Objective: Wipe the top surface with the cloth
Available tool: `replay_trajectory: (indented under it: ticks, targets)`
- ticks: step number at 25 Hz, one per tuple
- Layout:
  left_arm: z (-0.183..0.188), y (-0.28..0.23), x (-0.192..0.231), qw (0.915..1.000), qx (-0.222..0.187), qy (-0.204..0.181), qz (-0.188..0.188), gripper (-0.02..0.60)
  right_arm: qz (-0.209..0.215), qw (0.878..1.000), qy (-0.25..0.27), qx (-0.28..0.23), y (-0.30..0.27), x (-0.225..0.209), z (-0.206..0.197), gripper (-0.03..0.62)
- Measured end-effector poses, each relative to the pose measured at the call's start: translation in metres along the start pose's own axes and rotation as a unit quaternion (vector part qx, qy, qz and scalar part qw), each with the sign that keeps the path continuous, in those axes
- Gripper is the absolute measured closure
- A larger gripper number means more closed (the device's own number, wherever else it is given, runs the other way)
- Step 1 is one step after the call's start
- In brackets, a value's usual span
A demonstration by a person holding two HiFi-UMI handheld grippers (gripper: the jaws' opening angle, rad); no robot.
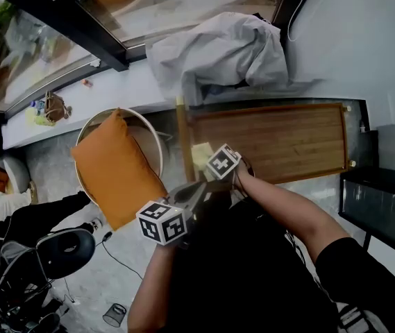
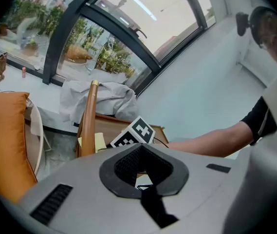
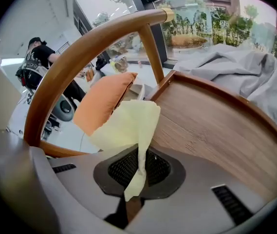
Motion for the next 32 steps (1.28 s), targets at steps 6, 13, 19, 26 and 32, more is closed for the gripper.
replay_trajectory:
  ticks: [6, 13, 19, 26, 32]
  targets:
    - [0.001, -0.013, -0.011, 0.9999, 0.008, 0.004, -0.007, 0.572, -0.01, 1.0, -0.027, 0.006, 0.024, -0.027, -0.024, 0.562]
    - [0.013, -0.054, -0.055, 0.9988, 0.027, -0.009, -0.04, 0.574, -0.029, 0.997, -0.064, 0.011, 0.075, -0.078, -0.071, 0.562]
    - [0.016, -0.099, -0.105, 0.9959, 0.05, -0.025, -0.072, 0.573, -0.027, 0.994, -0.106, -0.006, 0.125, -0.121, -0.123, 0.562]
    - [0.016, -0.135, -0.144, 0.9928, 0.068, -0.047, -0.087, 0.574, -0.078, 0.985, -0.155, -0.015, 0.186, -0.177, -0.186, 0.562]
    - [0.014, -0.162, -0.171, 0.9913, 0.072, -0.052, -0.097, 0.574, -0.126, 0.975, -0.178, -0.027, 0.233, -0.218, -0.233, 0.562]
Point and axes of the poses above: the fingertips, and each gripper's own axes: y backward along the fingers, x to its left, z out of its top, the point moved 8 cm from there along y, backward along the fingers, and after that the axes turned 12 degrees about z, right-handed, at the moved point
